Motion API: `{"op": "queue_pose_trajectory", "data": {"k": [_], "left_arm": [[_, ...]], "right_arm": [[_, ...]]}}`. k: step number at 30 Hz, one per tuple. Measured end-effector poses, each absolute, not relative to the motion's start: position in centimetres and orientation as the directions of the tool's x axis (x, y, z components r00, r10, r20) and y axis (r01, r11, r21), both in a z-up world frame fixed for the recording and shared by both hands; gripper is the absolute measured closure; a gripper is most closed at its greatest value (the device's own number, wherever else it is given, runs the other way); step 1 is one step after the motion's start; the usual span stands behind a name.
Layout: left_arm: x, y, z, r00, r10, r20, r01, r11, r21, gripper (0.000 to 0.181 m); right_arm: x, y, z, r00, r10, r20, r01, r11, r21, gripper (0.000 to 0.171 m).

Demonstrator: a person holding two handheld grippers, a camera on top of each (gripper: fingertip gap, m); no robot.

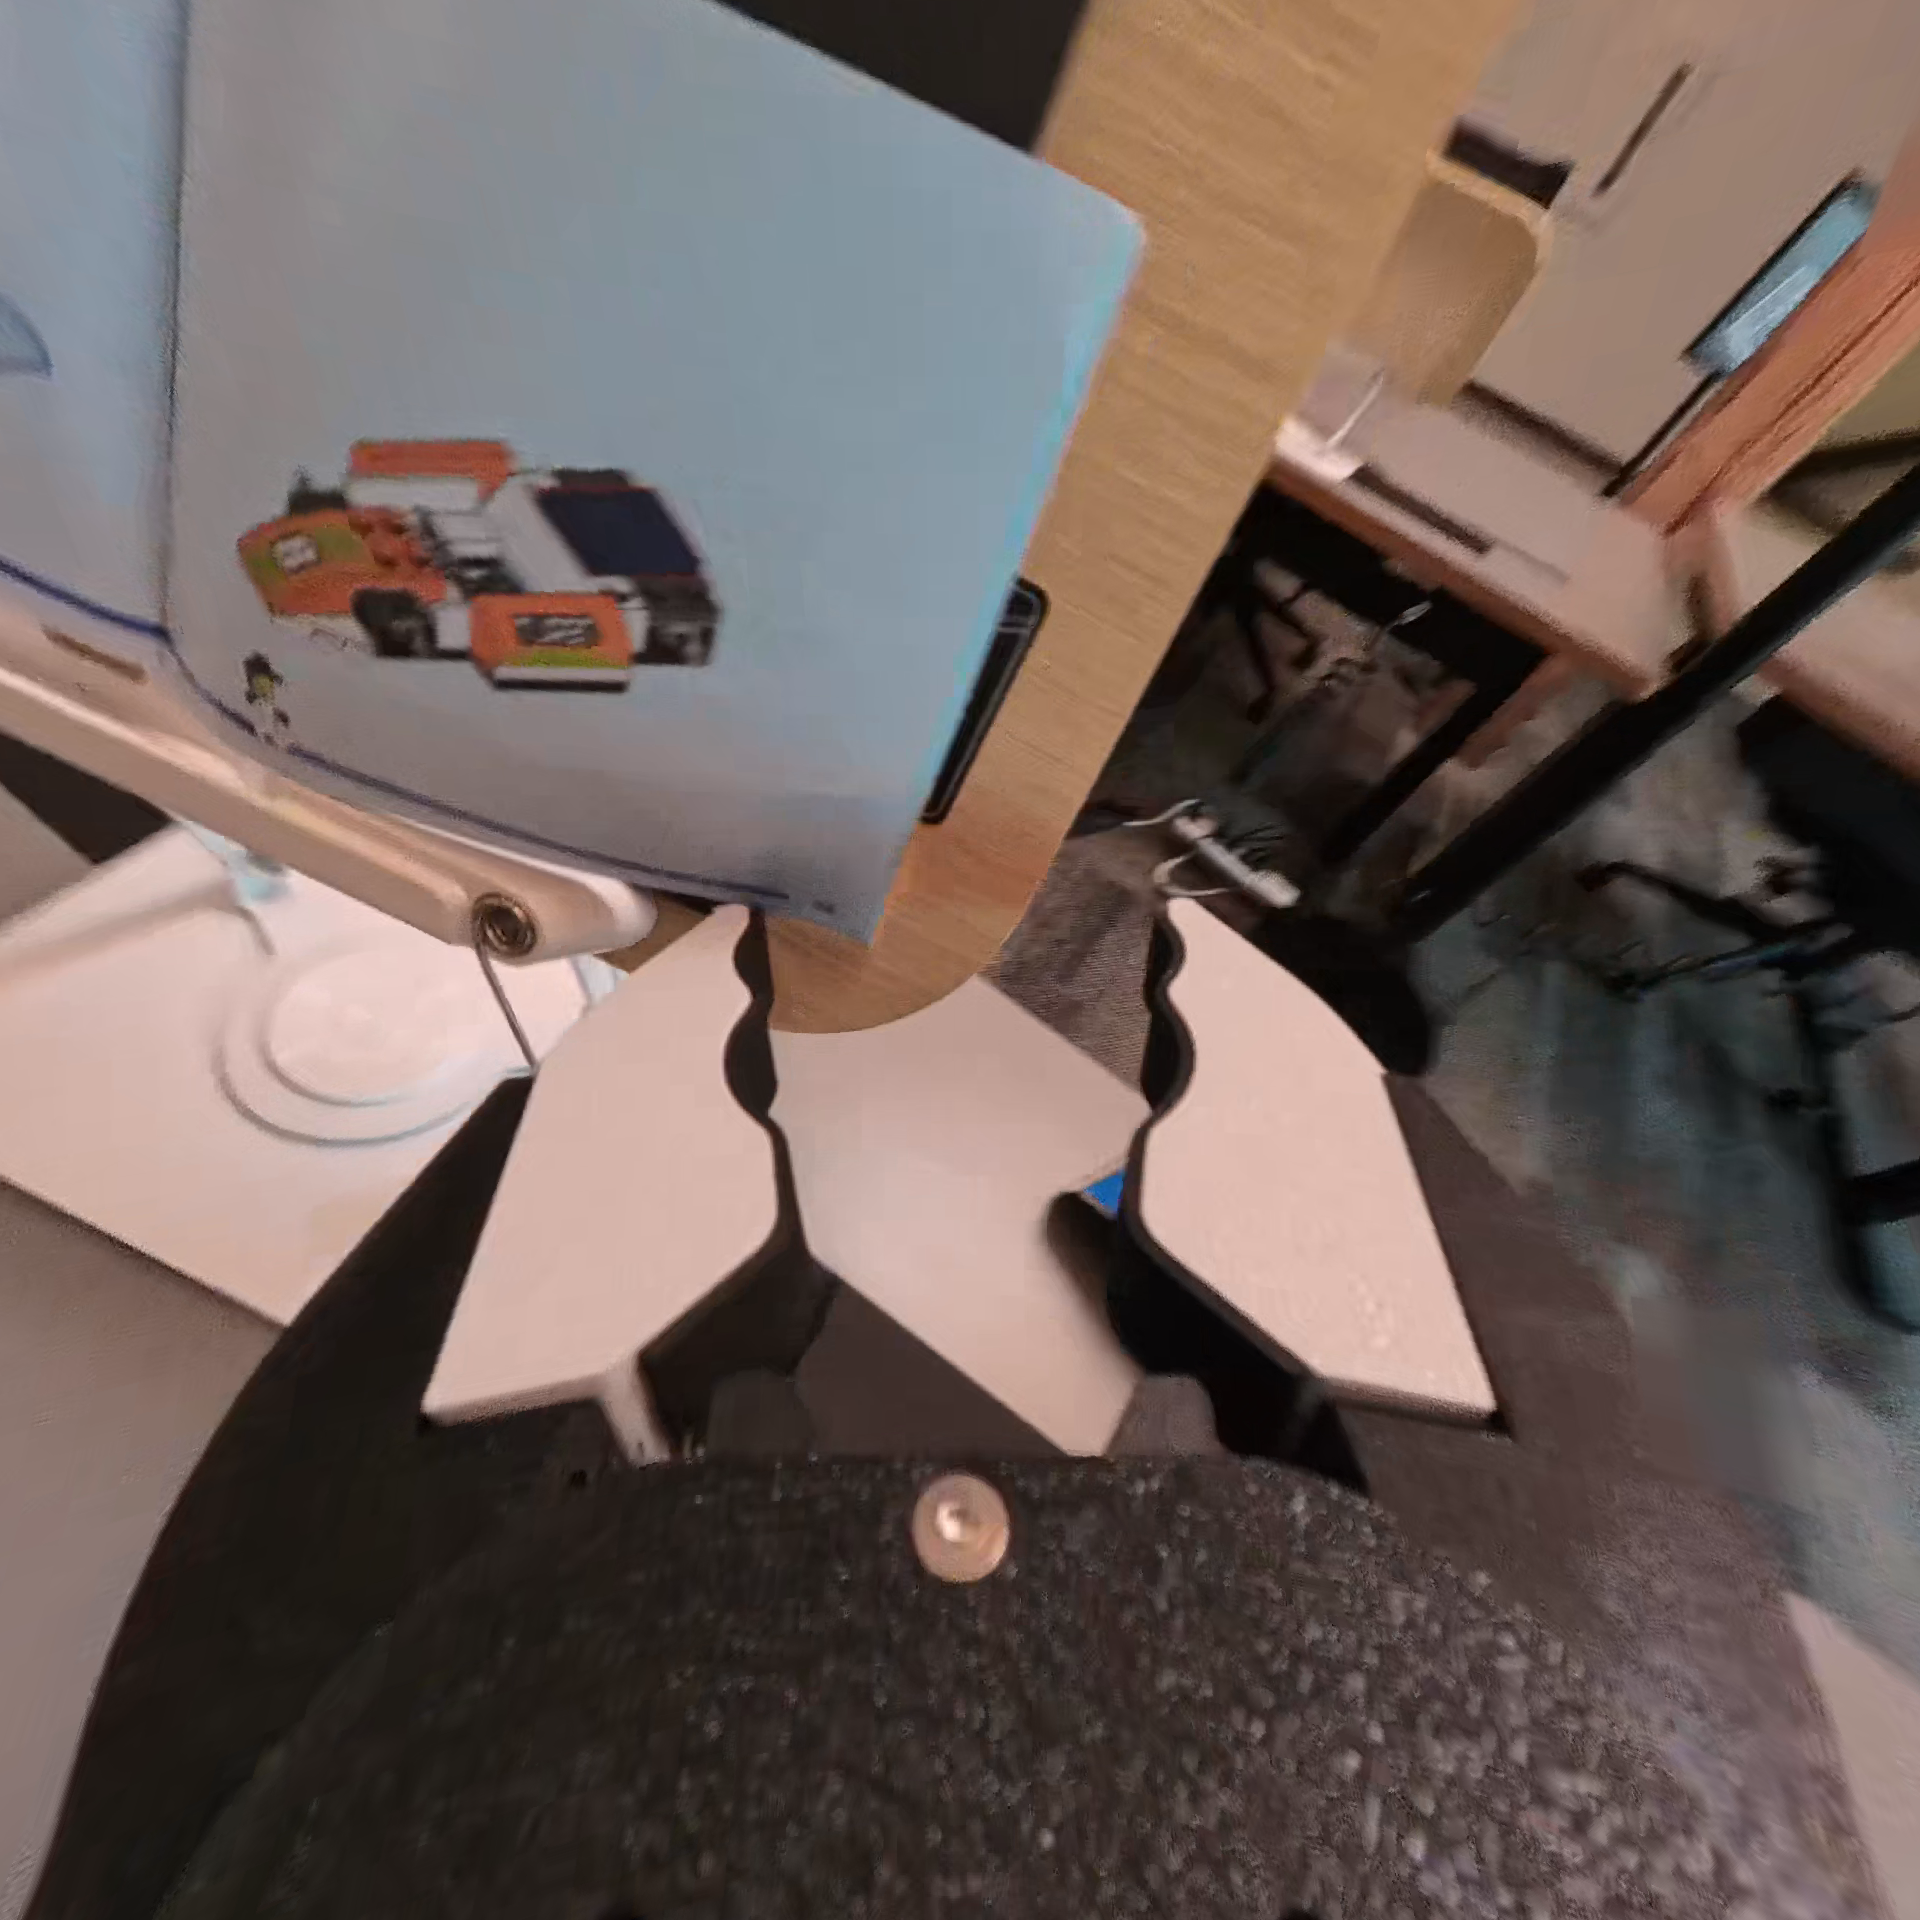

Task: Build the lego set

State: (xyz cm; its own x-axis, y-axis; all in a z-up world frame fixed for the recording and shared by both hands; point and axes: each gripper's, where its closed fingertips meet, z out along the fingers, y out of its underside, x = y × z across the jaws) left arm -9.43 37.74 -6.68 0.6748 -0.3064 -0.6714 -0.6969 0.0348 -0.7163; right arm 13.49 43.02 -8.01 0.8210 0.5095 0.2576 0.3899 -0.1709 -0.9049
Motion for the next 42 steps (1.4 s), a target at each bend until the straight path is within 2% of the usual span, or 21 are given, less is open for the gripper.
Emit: {"op": "queue_pose_trajectory", "data": {"k": [2,5,7,10,15,17,22,27,31,34,37,42], "left_arm": [[-9.4,37.7,-6.7,0.674,-0.306,-0.672,-0.697,0.038,-0.716,0.181],[-9.4,37.7,-6.7,0.676,-0.307,-0.67,-0.694,0.039,-0.718,0.181],[-9.4,37.7,-6.7,0.672,-0.308,-0.674,-0.699,0.037,-0.714,0.181],[-9.4,37.7,-6.7,0.663,-0.313,-0.68,-0.706,0.041,-0.707,0.181],[-9.9,37.5,-6.8,0.646,-0.299,-0.703,-0.732,0.02,-0.681,0.178],[-8.8,36.5,-5.9,0.646,-0.291,-0.706,-0.723,0.064,-0.688,0.179],[-1.0,33.9,-4.5,0.591,-0.432,-0.681,-0.667,0.214,-0.714,0.181],[3.6,37.0,-6.1,0.534,-0.509,-0.675,-0.714,0.156,-0.683,0.181],[3.7,38.7,-6.8,0.586,-0.538,-0.606,-0.701,0.04,-0.712,0.181],[3.7,38.9,-6.8,0.581,-0.519,-0.627,-0.706,0.063,-0.706,0.181],[3.7,39.0,-6.8,0.581,-0.508,-0.636,-0.707,0.072,-0.703,0.181],[3.7,38.9,-6.8,0.608,-0.513,-0.606,-0.674,0.07,-0.735,0.181]], "right_arm": [[13.5,43.3,-8.5,0.803,0.582,0.126,0.307,-0.224,-0.925,0.095],[12.4,42.9,-9.1,0.684,0.726,-0.073,0.208,-0.291,-0.934,0.099],[11.5,42.4,-9.1,0.593,0.788,-0.164,0.168,-0.321,-0.932,0.12],[11.9,42.4,-9.1,0.586,0.786,-0.197,0.123,-0.327,-0.937,0.136],[12.3,40.1,-9.0,0.614,0.757,-0.224,0.041,-0.315,-0.948,0.141],[12.4,39.7,-9.0,0.65,0.731,-0.205,0.036,-0.299,-0.954,0.141],[12.4,39.7,-9.0,0.7,0.686,-0.201,0.026,-0.305,-0.952,0.139],[12.8,39.0,-9.3,0.748,0.616,-0.248,-0.049,-0.321,-0.946,0.142],[14.2,36.2,-10.3,0.792,0.489,-0.365,-0.227,-0.32,-0.92,0.139],[11.5,32.7,-12.6,0.72,0.522,-0.457,-0.256,-0.412,-0.874,0.136],[6.2,29.8,-13.5,0.512,0.599,-0.615,-0.298,-0.548,-0.782,0.13],[4.9,32.8,-11.7,0.152,0.506,-0.849,-0.615,-0.624,-0.482,0.126]]}}
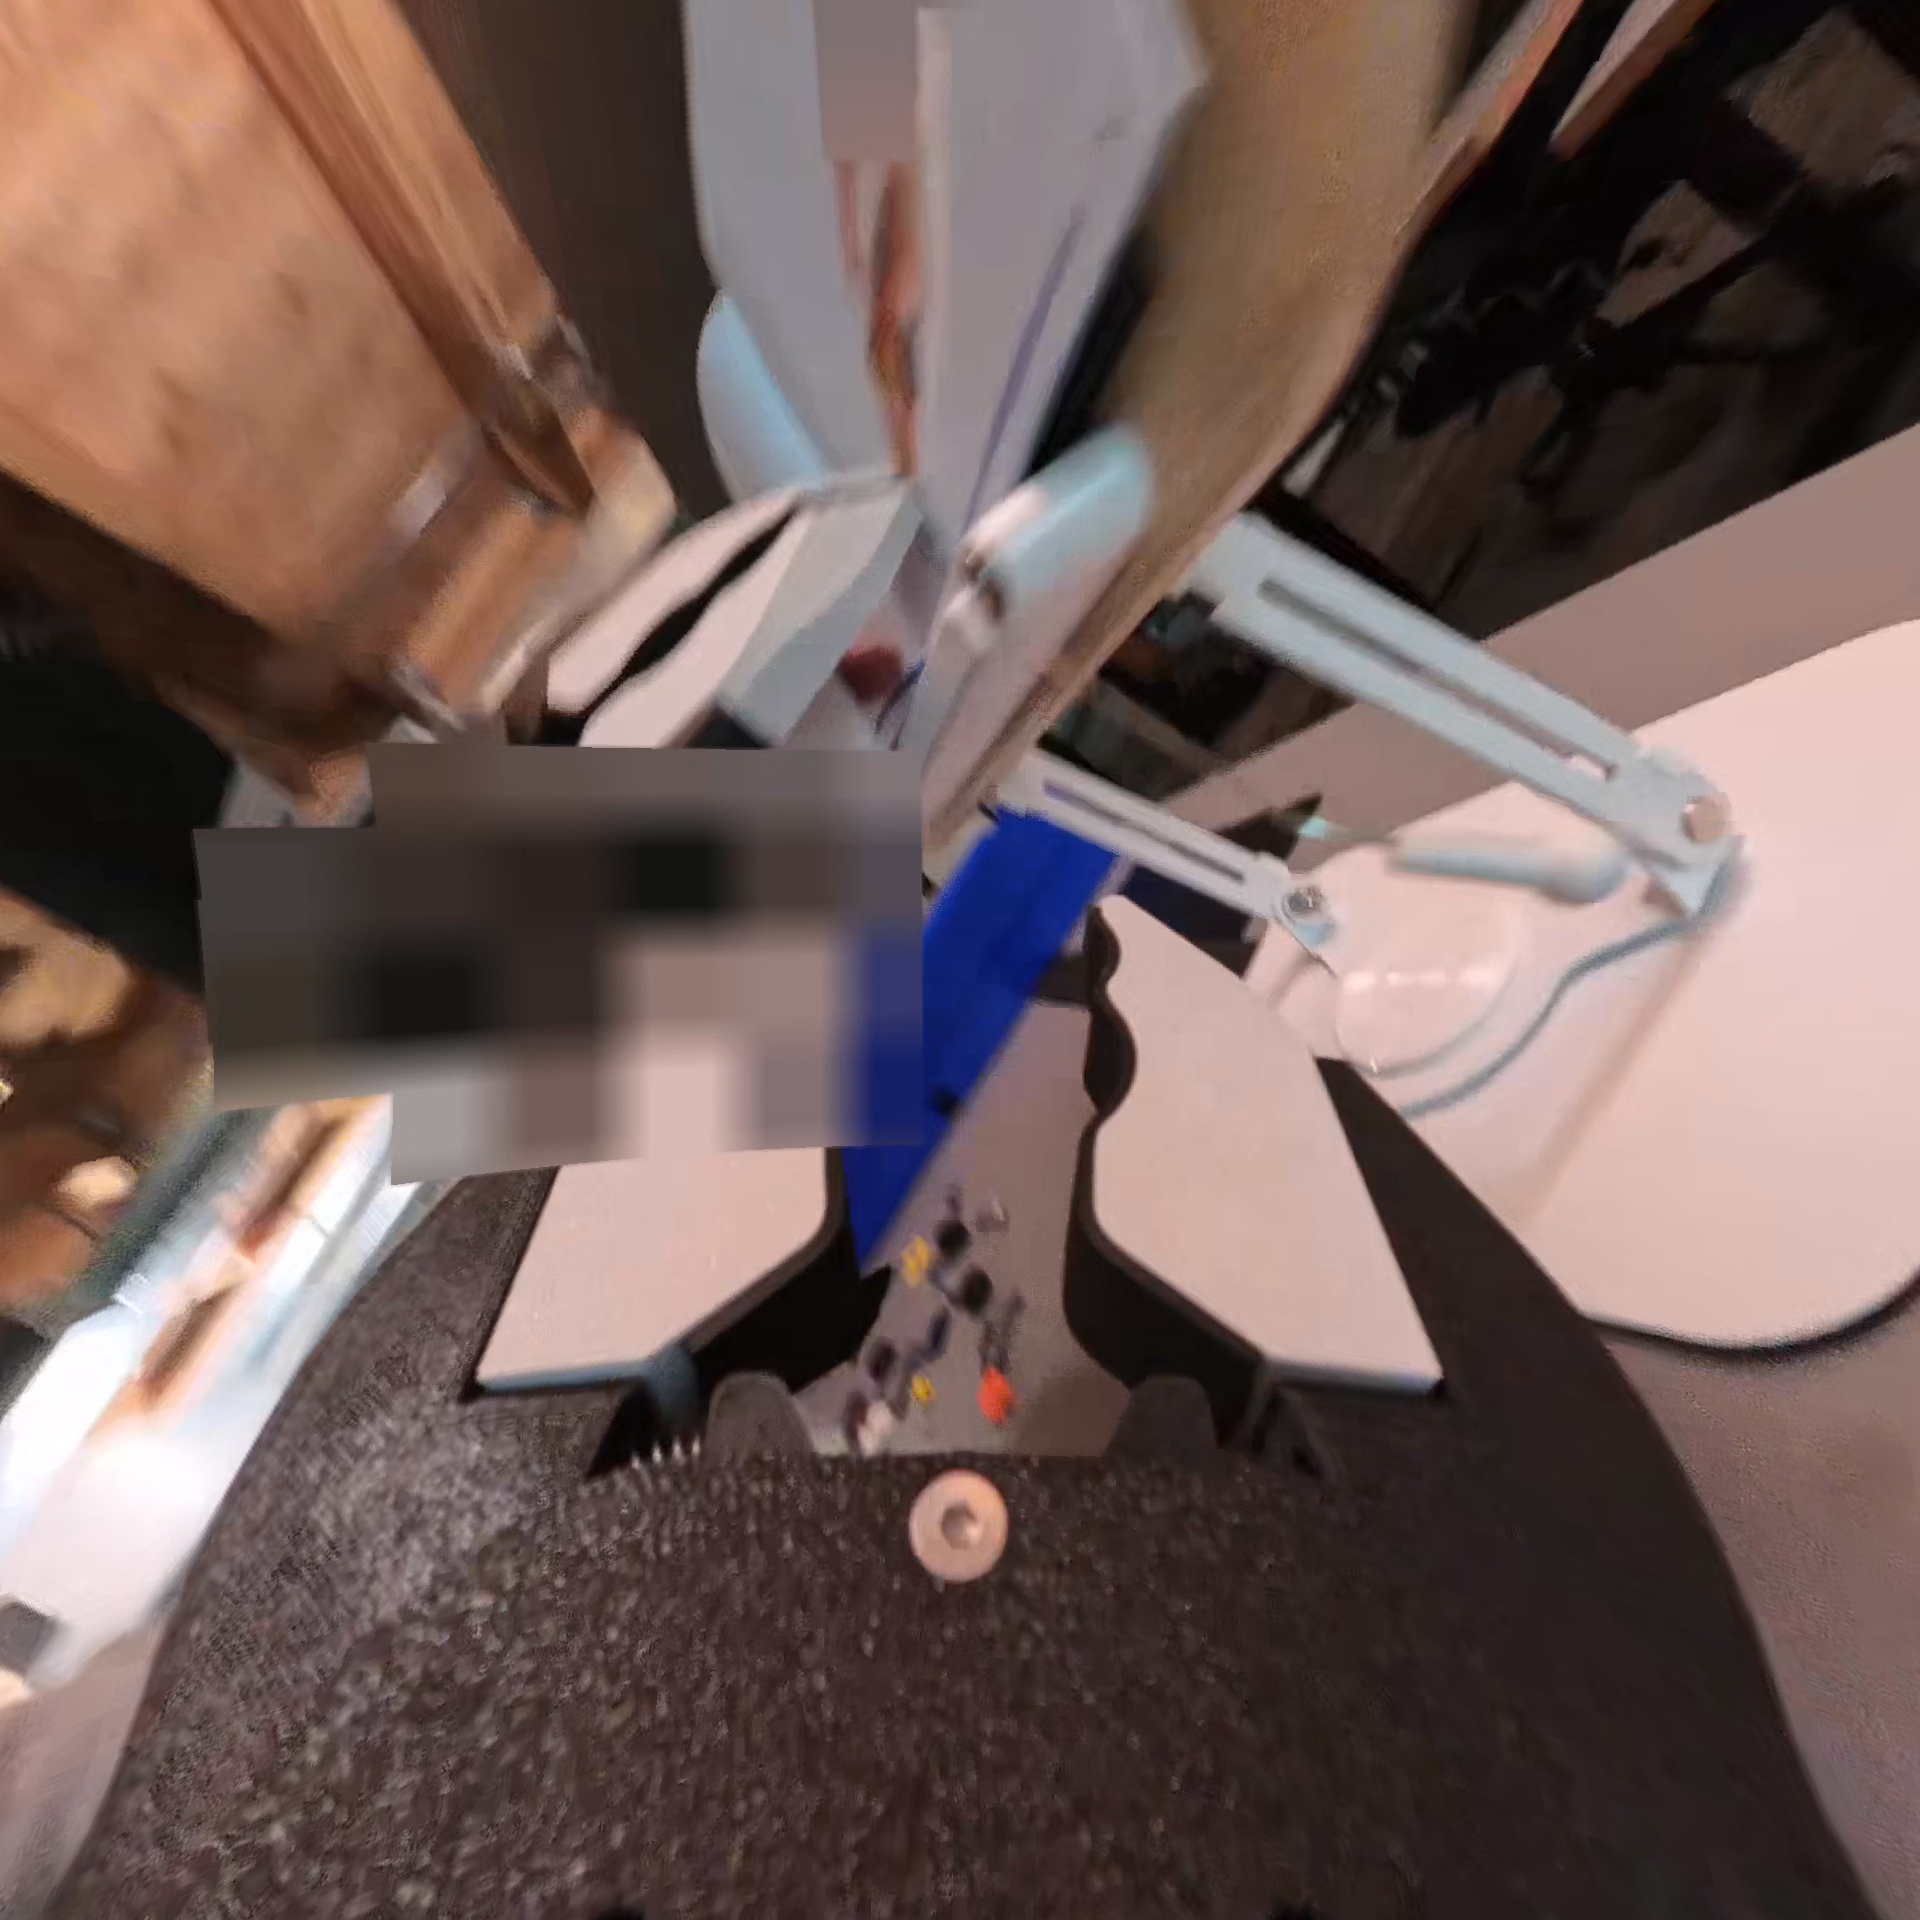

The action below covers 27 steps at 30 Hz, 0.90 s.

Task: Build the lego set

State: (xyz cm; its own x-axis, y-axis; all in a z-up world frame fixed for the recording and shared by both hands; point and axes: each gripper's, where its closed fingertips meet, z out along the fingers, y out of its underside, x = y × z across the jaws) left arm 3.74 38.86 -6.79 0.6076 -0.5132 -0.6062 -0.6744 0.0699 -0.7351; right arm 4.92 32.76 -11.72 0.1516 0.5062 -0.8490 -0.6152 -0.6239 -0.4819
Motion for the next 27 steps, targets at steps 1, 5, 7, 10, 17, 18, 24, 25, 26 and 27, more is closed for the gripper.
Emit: {"op": "queue_pose_trajectory", "data": {"k": [1,5,7,10,17,18,24,25,26,27], "left_arm": [[3.8,38.8,-6.8,0.605,-0.512,-0.61,-0.674,0.078,-0.735,0.181],[3.8,38.8,-6.7,0.594,-0.502,-0.628,-0.679,0.106,-0.727,0.181],[3.8,38.8,-6.7,0.6,-0.502,-0.623,-0.673,0.104,-0.732,0.181],[3.8,38.9,-6.7,0.61,-0.498,-0.616,-0.663,0.105,-0.741,0.181],[3.8,39.0,-6.7,0.607,-0.469,-0.642,-0.677,0.119,-0.727,0.181],[3.8,39.0,-6.7,0.605,-0.467,-0.645,-0.678,0.122,-0.725,0.181],[3.8,39.1,-6.7,0.61,-0.465,-0.642,-0.673,0.124,-0.729,0.181],[3.8,39.1,-6.7,0.61,-0.466,-0.64,-0.672,0.124,-0.731,0.181],[3.8,39.1,-6.7,0.612,-0.468,-0.638,-0.67,0.123,-0.732,0.181],[3.8,39.1,-6.7,0.614,-0.469,-0.635,-0.668,0.121,-0.734,0.181]], "right_arm": [[5.7,33.8,-11.7,0.101,0.48,-0.872,-0.674,-0.611,-0.415,0.128],[7.8,35.4,-11.3,0.022,0.459,-0.888,-0.781,-0.547,-0.302,0.133],[9.1,35.9,-11.0,0.03,0.458,-0.889,-0.819,-0.499,-0.285,0.144],[10.9,36.5,-10.5,0.044,0.45,-0.892,-0.859,-0.438,-0.264,0.167],[11.1,36.9,-8.9,0.148,0.478,-0.866,-0.878,-0.339,-0.338,0.17],[11.1,36.7,-8.8,0.169,0.486,-0.858,-0.88,-0.317,-0.353,0.17],[11.0,36.4,-8.0,0.437,0.513,-0.739,-0.799,-0.157,-0.581,0.17],[10.9,36.5,-7.7,0.482,0.515,-0.709,-0.772,-0.134,-0.622,0.17],[10.8,36.7,-7.4,0.528,0.516,-0.675,-0.738,-0.114,-0.665,0.17],[10.6,36.9,-7.1,0.576,0.518,-0.632,-0.697,-0.094,-0.711,0.17]]}}
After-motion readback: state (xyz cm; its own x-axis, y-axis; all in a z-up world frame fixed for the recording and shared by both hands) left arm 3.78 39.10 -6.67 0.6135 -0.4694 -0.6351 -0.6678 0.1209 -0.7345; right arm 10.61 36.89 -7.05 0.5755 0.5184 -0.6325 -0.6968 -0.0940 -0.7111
